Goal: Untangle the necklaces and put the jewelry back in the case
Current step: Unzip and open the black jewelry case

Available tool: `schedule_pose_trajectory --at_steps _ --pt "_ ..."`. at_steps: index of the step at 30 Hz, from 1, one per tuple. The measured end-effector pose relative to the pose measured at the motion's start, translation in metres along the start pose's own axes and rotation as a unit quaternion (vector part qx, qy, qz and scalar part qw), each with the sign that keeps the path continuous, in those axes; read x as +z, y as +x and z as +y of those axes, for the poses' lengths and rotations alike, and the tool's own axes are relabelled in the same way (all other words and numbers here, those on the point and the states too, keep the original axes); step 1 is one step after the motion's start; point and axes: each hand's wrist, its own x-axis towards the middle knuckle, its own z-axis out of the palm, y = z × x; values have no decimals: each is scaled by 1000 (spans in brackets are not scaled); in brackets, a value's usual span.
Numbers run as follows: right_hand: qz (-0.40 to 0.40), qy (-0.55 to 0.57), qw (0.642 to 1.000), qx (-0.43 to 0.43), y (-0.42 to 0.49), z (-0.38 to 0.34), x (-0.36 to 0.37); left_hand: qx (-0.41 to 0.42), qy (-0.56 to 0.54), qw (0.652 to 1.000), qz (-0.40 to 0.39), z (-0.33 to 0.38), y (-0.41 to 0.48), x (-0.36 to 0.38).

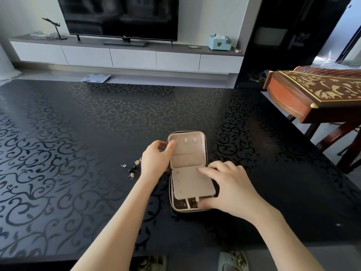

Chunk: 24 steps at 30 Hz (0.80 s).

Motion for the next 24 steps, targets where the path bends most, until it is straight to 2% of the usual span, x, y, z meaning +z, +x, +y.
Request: schedule_pose_trajectory --at_steps 2,5,8,13,15,17,20,24 --pt "26 -21 999 -22 1 4 2 -1 -2 1000 -8 -1 0 1" --pt "116 79 989 -35 6 8 -1 -3 -32 999 -38 -3 1 0" --pt "192 155 969 16 22 7 -7 -39 -114 988 -99 4 -5 -7" --pt "248 157 946 140 53 -2 4 -76 -145 979 -125 8 -11 -15" --pt "242 157 942 172 57 -1 12 -62 -131 977 -155 3 -11 -16" --pt "187 177 945 202 60 1 16 -46 -98 979 -172 -3 -10 -15" --pt "94 259 939 206 65 8 25 -27 -58 989 -130 -10 -8 -8" --pt "137 321 915 203 72 16 32 -5 -73 996 -59 -8 -7 3"
